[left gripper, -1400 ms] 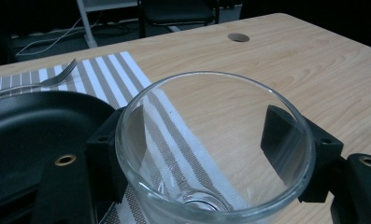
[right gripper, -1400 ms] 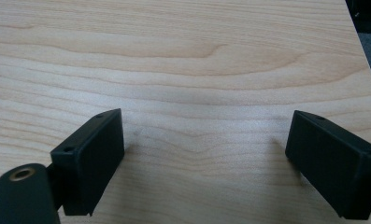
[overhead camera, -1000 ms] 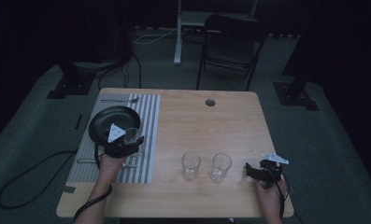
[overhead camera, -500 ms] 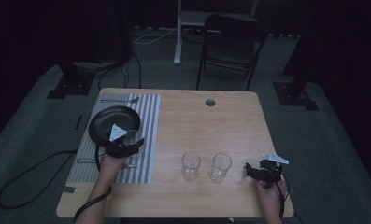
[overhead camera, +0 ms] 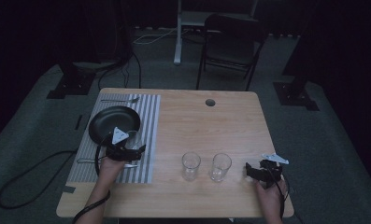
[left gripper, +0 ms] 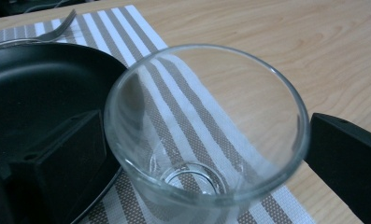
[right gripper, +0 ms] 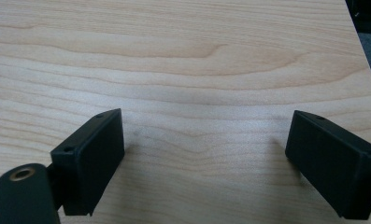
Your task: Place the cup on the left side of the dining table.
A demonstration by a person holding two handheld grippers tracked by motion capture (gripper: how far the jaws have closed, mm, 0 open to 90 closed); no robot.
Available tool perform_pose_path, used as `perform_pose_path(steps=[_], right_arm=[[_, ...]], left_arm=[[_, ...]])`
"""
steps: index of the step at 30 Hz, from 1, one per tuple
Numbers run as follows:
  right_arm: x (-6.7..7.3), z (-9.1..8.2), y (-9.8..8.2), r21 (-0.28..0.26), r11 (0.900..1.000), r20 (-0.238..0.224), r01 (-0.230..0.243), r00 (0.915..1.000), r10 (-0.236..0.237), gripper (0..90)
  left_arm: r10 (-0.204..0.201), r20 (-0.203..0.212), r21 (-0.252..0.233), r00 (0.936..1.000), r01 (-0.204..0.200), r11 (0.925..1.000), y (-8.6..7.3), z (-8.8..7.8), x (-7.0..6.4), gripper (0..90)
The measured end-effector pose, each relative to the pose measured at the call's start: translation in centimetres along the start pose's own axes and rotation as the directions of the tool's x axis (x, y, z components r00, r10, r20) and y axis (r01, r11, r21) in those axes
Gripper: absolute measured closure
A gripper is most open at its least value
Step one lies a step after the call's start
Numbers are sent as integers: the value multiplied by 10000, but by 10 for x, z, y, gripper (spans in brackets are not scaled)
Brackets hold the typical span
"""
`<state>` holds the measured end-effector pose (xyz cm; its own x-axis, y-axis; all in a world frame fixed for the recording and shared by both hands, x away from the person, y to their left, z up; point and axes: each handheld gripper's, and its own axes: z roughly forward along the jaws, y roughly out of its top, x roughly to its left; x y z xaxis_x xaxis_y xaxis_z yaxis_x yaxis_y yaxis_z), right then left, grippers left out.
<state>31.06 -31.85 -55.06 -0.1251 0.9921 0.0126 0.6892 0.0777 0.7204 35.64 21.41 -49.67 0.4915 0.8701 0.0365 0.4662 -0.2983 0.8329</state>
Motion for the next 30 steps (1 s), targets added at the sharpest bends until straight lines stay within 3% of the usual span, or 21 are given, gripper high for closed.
perform_pose_path(steps=[2, 8, 14, 21, 30], right_arm=[[0, 0, 0, 0, 10000, 0, 1, 10000, -1, 112], [0, 0, 0, 2, 10000, 0, 1, 10000, -1, 112], [0, 0, 0, 3, 10000, -1, 1, 10000, -1, 112], [0, 0, 0, 1, 10000, 0, 3, 10000, -3, 112], [0, 0, 0, 0, 10000, -2, -22, 10000, 22, 112]], left_arm=[[-121, 269, 196, 9996, 115, 9997, -1, 0, 1, 1], [-24, -251, 149, 9997, 27, 9999, -7, -7, 1, 1], [-308, -405, 29, 9987, 309, 9995, -12, -16, 4, 1], [-100, -628, 423, 9980, 127, 9990, -21, -24, 7, 1], [-498, -704, 478, 9963, 532, 9974, -38, -37, 14, 1]])
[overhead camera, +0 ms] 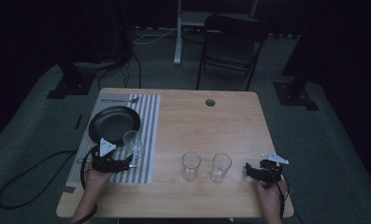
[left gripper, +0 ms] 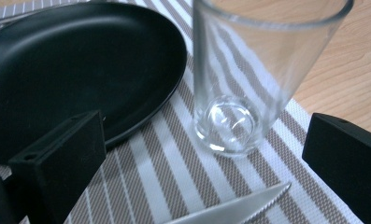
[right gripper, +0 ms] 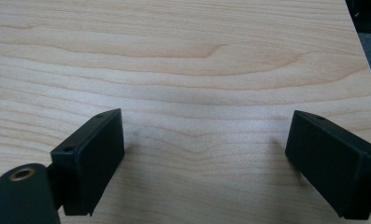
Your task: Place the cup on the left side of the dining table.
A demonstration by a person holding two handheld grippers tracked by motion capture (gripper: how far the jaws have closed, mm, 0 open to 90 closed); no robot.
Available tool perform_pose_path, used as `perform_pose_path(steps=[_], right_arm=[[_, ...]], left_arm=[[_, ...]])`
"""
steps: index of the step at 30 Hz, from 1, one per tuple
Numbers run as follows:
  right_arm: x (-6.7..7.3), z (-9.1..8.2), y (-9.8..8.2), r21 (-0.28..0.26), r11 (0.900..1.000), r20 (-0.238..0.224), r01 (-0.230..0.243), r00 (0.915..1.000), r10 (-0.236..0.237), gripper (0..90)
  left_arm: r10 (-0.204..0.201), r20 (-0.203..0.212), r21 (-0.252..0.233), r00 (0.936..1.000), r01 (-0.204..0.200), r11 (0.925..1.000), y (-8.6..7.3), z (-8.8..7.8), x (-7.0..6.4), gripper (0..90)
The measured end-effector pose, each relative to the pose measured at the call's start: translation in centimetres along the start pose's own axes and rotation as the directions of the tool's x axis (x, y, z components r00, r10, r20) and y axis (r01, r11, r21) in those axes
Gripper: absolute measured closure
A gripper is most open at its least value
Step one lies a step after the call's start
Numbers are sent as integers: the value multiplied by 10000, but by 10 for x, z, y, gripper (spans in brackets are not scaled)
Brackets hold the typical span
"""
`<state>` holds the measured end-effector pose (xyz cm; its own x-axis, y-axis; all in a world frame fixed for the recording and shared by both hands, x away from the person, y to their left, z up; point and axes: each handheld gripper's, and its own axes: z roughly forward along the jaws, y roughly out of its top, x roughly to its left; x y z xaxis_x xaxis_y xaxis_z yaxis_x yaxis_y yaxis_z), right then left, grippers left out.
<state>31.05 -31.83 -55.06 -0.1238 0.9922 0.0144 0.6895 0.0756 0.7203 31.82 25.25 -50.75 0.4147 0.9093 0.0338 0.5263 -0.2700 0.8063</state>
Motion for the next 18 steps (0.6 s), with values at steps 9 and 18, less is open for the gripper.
perform_pose_path(steps=[9, 18], right_arm=[[0, 0, 0, 11, 10000, 1, 13, 10000, -13, 112], [0, 0, 0, 9, 10000, 3, 6, 10000, -6, 112]], left_arm=[[-240, -254, 224, 9994, 246, 9994, -17, -9, 7, 1], [-714, -508, 419, 9962, 735, 9964, -36, -15, 15, 1]])
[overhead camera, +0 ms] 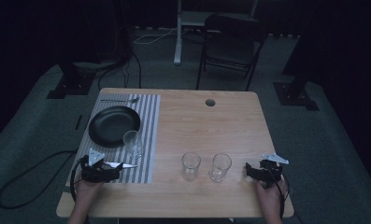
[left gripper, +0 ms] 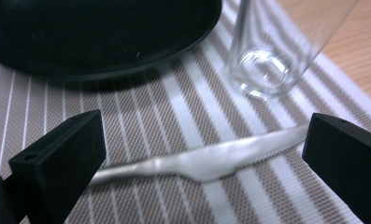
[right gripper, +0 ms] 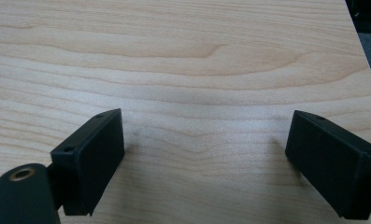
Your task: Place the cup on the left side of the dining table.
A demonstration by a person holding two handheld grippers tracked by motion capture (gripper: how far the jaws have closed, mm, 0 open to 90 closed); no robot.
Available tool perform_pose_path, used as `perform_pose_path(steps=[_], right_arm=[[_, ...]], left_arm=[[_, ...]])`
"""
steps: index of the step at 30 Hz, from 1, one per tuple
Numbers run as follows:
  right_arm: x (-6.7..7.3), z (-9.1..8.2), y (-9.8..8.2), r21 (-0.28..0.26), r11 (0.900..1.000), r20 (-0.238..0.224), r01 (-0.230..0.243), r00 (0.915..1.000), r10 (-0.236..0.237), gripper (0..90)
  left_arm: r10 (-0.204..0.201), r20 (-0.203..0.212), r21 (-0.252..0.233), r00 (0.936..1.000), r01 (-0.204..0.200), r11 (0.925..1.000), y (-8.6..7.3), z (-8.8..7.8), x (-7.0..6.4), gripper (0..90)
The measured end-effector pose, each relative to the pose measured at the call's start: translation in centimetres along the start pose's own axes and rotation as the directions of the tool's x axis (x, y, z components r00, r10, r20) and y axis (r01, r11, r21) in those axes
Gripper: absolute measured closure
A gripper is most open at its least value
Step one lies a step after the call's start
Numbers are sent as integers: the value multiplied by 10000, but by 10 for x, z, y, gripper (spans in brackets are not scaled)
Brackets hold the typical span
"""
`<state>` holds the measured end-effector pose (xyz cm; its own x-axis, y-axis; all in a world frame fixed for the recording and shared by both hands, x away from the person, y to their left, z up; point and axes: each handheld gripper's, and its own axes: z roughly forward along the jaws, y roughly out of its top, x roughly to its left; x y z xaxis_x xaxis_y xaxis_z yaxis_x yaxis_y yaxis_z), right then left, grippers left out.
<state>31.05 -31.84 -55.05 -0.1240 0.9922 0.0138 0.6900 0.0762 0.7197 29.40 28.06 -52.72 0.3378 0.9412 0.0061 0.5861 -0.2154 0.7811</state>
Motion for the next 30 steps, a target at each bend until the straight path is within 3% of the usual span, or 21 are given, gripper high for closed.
perform_pose_path(steps=[6, 10, 23, 28, 30], right_arm=[[0, 0, 0, 3, 10000, -1, 0, 10000, 0, 112], [0, 0, 0, 1, 10000, -1, 0, 10000, 0, 112], [0, 0, 0, 1, 10000, 0, 1, 10000, -1, 112], [0, 0, 0, 2, 10000, -1, 0, 10000, 0, 112], [0, 0, 0, 2, 10000, -1, 1, 10000, -1, 112]], left_arm=[[-152, -258, 38, 9996, 153, 9999, -11, -3, 5, 1], [-407, -443, 449, 9982, 427, 9981, -20, -2, 10, 1], [-929, -726, 959, 9930, 997, 9904, -27, -5, 17, 1], [-1329, -1296, 1185, 9826, 1485, 9818, -31, -9, 20, 1], [-1562, -1257, 1070, 9797, 1699, 9796, -32, -11, 24, 1]])
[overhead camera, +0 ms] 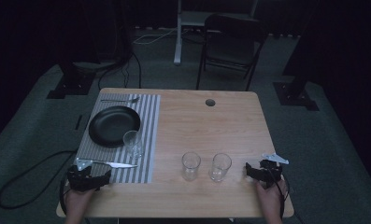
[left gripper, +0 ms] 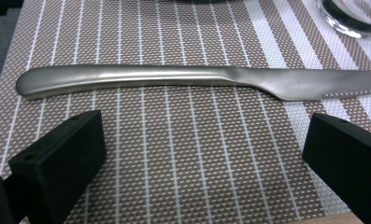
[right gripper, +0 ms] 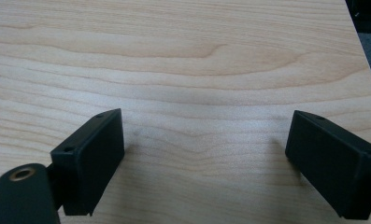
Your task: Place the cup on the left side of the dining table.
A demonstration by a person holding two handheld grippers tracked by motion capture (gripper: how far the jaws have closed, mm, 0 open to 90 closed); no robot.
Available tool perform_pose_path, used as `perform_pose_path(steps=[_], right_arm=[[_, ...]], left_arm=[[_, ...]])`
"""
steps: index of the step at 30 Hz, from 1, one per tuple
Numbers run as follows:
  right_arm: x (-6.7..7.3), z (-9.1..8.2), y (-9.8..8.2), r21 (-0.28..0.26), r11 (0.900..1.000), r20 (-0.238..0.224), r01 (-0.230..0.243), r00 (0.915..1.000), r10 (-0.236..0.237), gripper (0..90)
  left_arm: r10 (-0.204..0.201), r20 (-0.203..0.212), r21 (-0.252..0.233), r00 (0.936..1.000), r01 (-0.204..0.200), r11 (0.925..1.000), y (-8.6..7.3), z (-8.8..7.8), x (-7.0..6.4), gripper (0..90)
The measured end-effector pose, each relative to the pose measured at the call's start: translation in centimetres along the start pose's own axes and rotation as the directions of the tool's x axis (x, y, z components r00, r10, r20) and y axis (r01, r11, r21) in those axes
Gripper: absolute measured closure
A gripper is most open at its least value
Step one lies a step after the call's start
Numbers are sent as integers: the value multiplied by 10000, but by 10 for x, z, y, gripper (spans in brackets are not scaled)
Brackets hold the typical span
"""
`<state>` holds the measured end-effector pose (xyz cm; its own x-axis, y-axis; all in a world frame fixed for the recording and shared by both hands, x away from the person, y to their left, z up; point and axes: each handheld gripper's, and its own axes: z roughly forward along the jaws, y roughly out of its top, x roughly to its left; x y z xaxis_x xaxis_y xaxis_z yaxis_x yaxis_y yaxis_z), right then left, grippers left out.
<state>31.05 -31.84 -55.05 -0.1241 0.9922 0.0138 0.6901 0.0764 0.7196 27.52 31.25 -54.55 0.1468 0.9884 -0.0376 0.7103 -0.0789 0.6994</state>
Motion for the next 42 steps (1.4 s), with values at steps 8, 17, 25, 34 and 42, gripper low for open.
perform_pose_path(steps=[8, 17, 25, 34, 42], right_arm=[[0, 0, 0, 0, 10000, 1, -2, 10000, 2, 112], [0, 0, 0, -1, 10000, 1, 2, 10000, -2, 112], [0, 0, 0, -1, 10000, 1, 5, 10000, -5, 112], [0, 0, 0, -1, 10000, 2, 6, 10000, -6, 112], [0, 0, 0, -1, 10000, 2, 3, 10000, -3, 112]], left_arm=[[165, -523, 197, 9985, -154, 9997, 0, 1, -1, 1], [1, -706, 184, 9975, 12, 9998, 0, 1, -3, 1], [-93, -805, 167, 9967, 107, 9998, -1, 1, -5, 1], [-136, -847, 166, 9963, 150, 9997, -1, 1, -5, 1], [-140, -852, 160, 9963, 154, 9998, -1, 1, -5, 1]])
